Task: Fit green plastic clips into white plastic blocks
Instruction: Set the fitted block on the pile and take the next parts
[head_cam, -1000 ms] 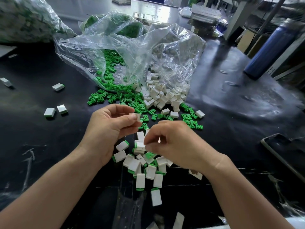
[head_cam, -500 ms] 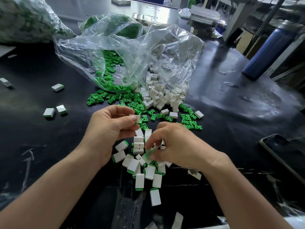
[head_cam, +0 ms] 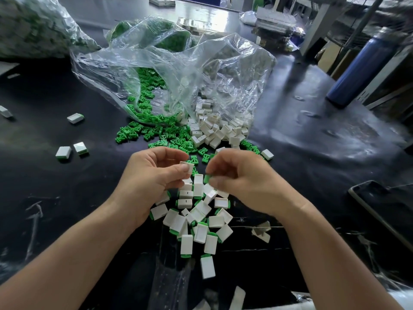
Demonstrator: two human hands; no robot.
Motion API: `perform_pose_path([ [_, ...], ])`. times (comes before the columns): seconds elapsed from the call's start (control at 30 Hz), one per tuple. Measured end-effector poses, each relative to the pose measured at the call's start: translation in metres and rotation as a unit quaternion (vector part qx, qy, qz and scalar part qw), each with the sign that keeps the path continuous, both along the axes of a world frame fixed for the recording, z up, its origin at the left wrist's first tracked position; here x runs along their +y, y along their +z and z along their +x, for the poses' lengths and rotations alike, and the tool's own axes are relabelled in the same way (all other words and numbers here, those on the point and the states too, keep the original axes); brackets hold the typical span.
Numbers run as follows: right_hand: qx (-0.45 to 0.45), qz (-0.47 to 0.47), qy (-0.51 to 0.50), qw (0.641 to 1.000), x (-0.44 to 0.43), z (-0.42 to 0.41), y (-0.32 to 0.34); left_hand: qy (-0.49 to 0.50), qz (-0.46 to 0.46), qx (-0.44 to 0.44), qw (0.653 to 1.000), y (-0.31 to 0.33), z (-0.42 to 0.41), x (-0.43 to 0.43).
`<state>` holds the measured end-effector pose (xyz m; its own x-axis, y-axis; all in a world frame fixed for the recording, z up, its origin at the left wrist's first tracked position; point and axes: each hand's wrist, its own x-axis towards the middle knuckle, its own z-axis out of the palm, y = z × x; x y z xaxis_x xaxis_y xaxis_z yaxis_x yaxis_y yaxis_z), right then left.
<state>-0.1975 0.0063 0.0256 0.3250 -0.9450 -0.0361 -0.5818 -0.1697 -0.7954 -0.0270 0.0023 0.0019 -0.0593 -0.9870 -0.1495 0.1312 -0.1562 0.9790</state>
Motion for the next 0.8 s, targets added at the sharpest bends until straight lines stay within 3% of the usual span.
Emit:
perform_pose_path([
  [0.17,-0.050,0.003,-0.076,0.996,-0.003,0.002,-0.006,-0.006,-0.002,0.008,1.000,0.003,-0.001,0.000],
  [0.4,-0.240,0.035,-0.095,0.966,0.000,0.005,0.001,-0.080,0.014,0.081,0.993,0.013,-0.004,0.008],
  [0.8,-0.249,-0.019,-0.092,0.964,0.002,0.009,0.002,-0.067,-0.029,0.025,0.997,0.009,-0.004,0.009],
])
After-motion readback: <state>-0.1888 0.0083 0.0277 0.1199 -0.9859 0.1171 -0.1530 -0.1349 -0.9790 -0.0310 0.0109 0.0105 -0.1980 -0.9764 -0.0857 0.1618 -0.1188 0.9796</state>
